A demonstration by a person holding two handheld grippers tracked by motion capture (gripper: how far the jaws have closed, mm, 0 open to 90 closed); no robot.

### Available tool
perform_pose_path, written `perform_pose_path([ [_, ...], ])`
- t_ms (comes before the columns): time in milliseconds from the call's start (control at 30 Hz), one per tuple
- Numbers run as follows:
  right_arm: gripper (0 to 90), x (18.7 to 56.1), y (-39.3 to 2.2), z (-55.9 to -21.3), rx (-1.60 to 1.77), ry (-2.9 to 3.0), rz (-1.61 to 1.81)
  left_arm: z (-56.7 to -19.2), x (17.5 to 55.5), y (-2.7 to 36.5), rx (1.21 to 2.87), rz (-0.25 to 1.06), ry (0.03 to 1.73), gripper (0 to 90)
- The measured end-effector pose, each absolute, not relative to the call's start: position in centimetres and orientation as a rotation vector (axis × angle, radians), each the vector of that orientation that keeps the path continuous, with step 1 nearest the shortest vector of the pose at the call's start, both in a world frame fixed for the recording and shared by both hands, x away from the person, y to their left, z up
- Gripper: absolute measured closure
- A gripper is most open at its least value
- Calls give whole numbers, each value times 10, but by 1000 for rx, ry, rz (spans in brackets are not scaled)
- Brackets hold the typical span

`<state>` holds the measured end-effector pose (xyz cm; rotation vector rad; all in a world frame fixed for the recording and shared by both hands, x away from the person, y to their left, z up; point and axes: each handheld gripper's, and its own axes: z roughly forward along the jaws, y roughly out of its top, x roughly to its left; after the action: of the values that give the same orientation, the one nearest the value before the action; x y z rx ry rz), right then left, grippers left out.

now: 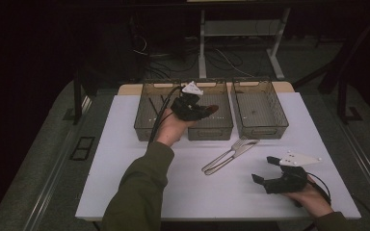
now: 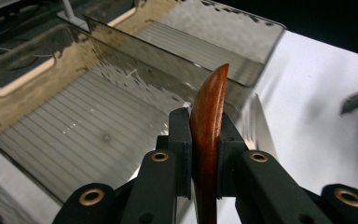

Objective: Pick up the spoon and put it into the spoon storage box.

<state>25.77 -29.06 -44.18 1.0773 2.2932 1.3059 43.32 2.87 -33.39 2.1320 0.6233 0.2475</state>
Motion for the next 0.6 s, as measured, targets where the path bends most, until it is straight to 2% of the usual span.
perform_pose_path([
  [400, 91, 257, -293, -440, 1077, 2286, 1329, -341, 477, 9, 2053, 241, 700, 795],
  [600, 91, 257, -294, -440, 1073, 2283, 1342, -346, 492, -9, 2065, 240, 700, 794],
])
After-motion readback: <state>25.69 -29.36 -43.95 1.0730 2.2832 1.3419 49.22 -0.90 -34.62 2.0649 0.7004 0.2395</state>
